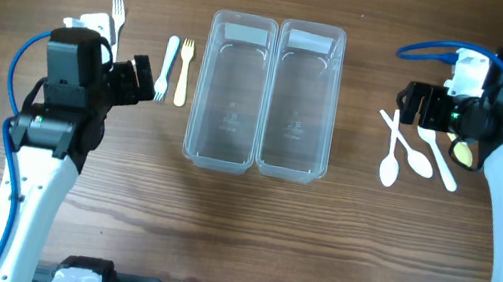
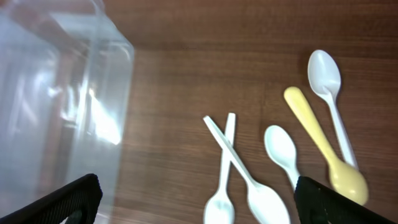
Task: Pack container
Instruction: 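Move the right gripper over the spoons and grasp a white spoon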
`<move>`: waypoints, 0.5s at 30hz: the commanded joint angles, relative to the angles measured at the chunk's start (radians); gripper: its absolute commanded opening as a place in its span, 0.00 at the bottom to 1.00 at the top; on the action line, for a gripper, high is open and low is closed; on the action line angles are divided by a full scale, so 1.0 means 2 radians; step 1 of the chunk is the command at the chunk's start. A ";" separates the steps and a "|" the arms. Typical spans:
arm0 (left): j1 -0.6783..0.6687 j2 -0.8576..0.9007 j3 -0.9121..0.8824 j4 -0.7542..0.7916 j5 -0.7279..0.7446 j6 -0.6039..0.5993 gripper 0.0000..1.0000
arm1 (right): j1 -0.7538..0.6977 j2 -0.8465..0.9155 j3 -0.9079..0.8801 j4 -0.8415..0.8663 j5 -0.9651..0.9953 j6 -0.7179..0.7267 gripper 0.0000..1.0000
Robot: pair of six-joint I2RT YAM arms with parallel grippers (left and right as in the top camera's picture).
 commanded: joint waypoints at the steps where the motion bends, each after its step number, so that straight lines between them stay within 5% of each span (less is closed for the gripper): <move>1: 0.003 0.016 0.010 0.000 -0.013 0.011 1.00 | -0.003 0.043 0.012 -0.010 0.042 -0.070 0.99; 8: 0.003 0.020 0.010 0.000 -0.013 0.011 1.00 | -0.003 0.127 0.012 -0.023 0.074 -0.091 0.82; 15: 0.003 0.020 0.010 0.000 -0.013 0.011 1.00 | -0.003 0.157 0.012 -0.029 0.104 -0.104 0.77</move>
